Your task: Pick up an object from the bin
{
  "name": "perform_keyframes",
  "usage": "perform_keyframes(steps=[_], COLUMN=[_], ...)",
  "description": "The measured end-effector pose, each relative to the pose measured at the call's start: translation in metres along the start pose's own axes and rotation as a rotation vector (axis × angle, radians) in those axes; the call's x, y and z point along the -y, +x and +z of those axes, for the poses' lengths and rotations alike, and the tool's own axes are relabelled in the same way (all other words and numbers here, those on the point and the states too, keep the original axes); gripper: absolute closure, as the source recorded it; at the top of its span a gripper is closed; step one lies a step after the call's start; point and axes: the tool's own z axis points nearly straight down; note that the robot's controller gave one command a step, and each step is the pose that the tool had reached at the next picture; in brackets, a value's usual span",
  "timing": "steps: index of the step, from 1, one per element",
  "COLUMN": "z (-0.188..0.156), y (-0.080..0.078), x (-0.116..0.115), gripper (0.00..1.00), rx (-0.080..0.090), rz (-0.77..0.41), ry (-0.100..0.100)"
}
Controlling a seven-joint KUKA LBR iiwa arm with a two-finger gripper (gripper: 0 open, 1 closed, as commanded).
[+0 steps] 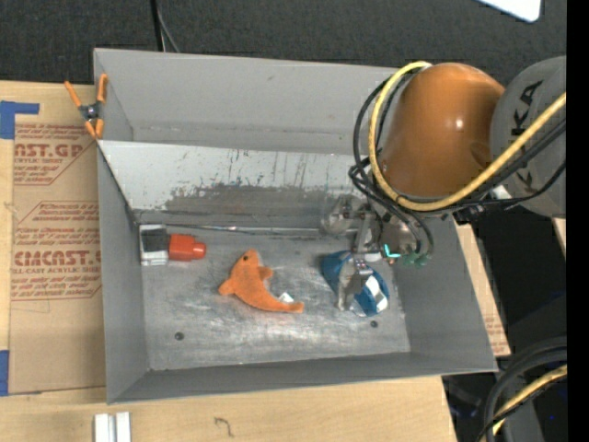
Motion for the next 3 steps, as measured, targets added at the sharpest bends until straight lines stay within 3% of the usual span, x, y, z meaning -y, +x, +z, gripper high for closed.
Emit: perform_keyframes(steps=[1,2,3], z=[-0.004,0.048,0.109], y=[-0.001,0.004,0.02], x=[0.0,-0.009,-0.014], gripper=[0.0,0.0,0.0], rx=[0.008,0.014,0.012], rz=[0.0,-0.028,-0.122], ry=[0.0,0.0,0.0])
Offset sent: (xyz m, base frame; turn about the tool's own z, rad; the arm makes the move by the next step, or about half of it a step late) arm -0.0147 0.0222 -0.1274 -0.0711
